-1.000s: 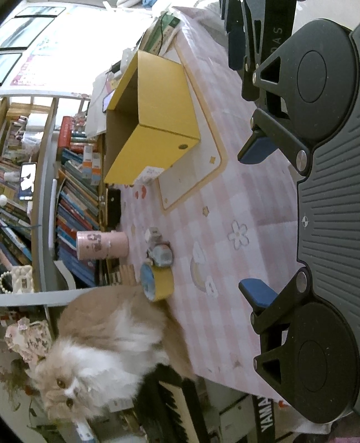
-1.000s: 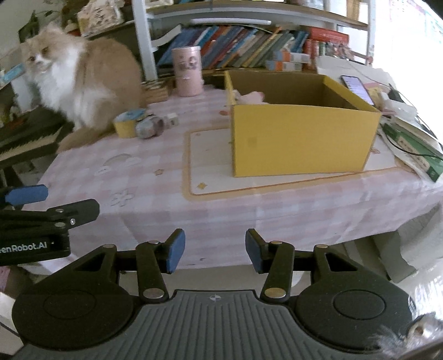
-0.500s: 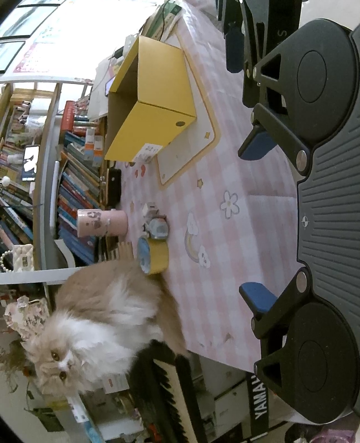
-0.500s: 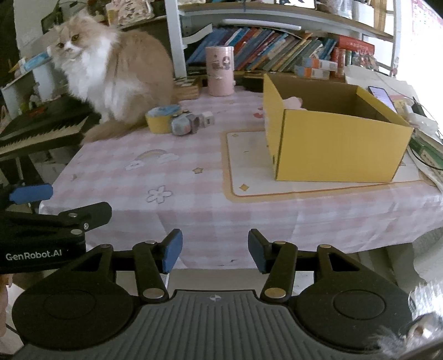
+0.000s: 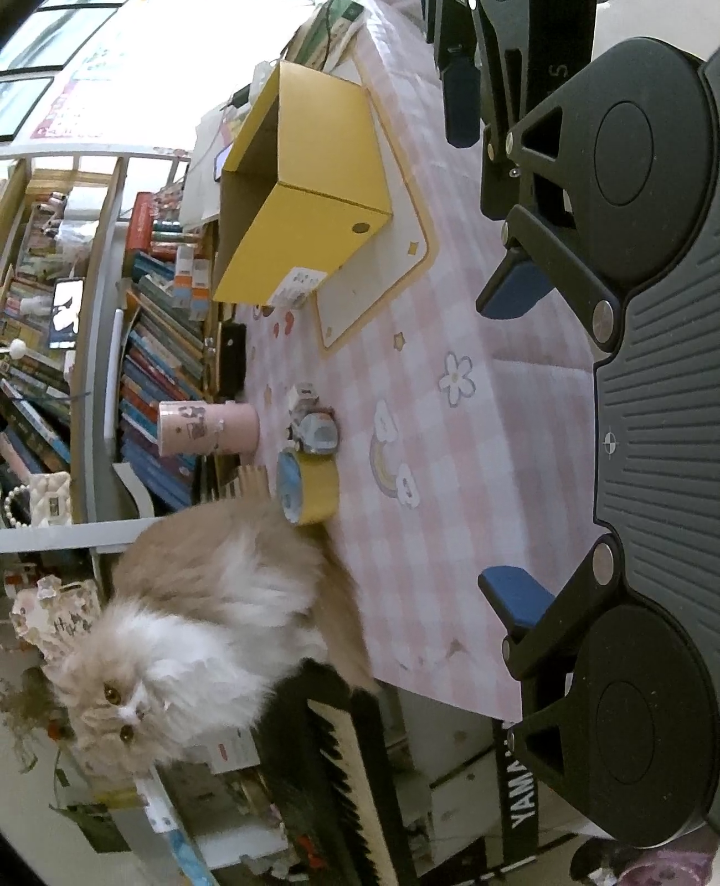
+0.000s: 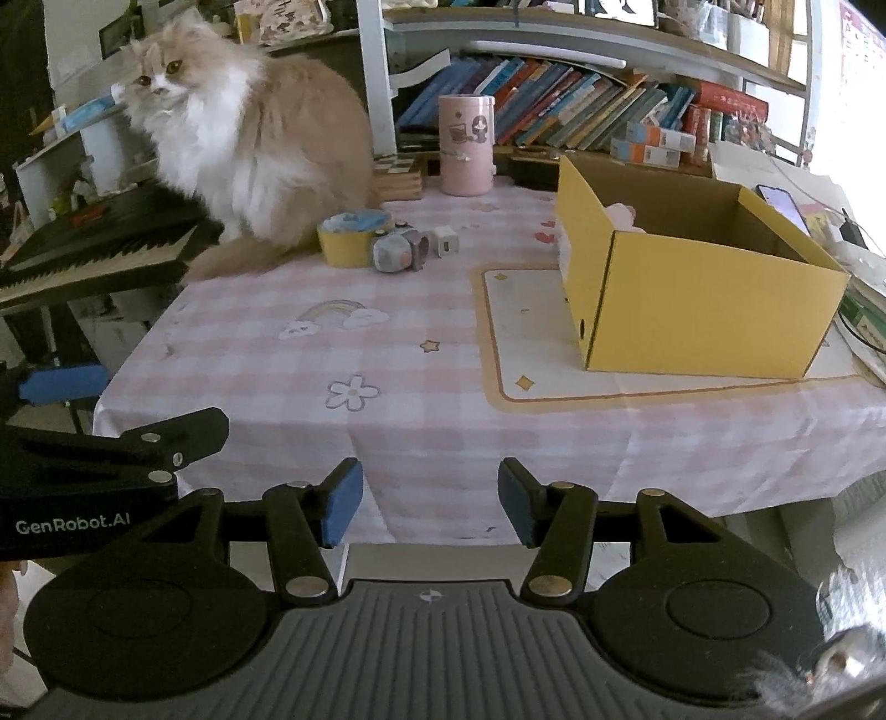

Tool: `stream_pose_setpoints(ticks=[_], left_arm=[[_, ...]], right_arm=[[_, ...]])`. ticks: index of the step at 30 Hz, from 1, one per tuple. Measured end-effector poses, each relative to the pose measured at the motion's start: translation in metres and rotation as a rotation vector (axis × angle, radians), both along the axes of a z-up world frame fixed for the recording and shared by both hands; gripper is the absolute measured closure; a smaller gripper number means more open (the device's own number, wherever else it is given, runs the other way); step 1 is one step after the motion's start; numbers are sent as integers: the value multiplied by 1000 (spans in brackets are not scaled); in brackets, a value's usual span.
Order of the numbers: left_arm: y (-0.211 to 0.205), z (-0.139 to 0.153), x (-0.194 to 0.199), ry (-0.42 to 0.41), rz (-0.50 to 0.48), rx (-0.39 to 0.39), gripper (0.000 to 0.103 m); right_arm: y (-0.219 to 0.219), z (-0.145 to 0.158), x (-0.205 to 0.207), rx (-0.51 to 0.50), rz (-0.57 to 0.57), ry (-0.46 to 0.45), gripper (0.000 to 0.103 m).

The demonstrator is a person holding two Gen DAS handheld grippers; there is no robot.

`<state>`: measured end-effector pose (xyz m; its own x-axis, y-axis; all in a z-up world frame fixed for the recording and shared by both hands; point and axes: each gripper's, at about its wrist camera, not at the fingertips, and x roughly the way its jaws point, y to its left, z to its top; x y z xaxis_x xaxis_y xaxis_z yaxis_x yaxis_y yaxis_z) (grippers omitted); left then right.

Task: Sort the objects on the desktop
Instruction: 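Pull both open tools back from the box over the table, then close right tool on light blue toy truck while left tool approaches yellow tape roll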

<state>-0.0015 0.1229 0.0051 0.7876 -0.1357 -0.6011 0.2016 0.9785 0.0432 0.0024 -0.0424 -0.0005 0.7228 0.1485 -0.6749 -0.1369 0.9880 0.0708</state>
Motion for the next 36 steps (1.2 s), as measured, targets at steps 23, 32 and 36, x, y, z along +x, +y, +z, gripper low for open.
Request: stream_pose_setpoints(ticks=[23, 32, 36], left_arm=[[23, 1, 7, 0, 38, -56, 1], [20, -4, 24, 18, 39, -61, 0], [13, -5, 36, 15, 58, -22, 0]], right_arm=[[21, 4, 13, -26, 30, -4, 48], [16, -2, 32, -21, 35, 11, 48], [12, -4, 46, -15, 47, 18, 48]])
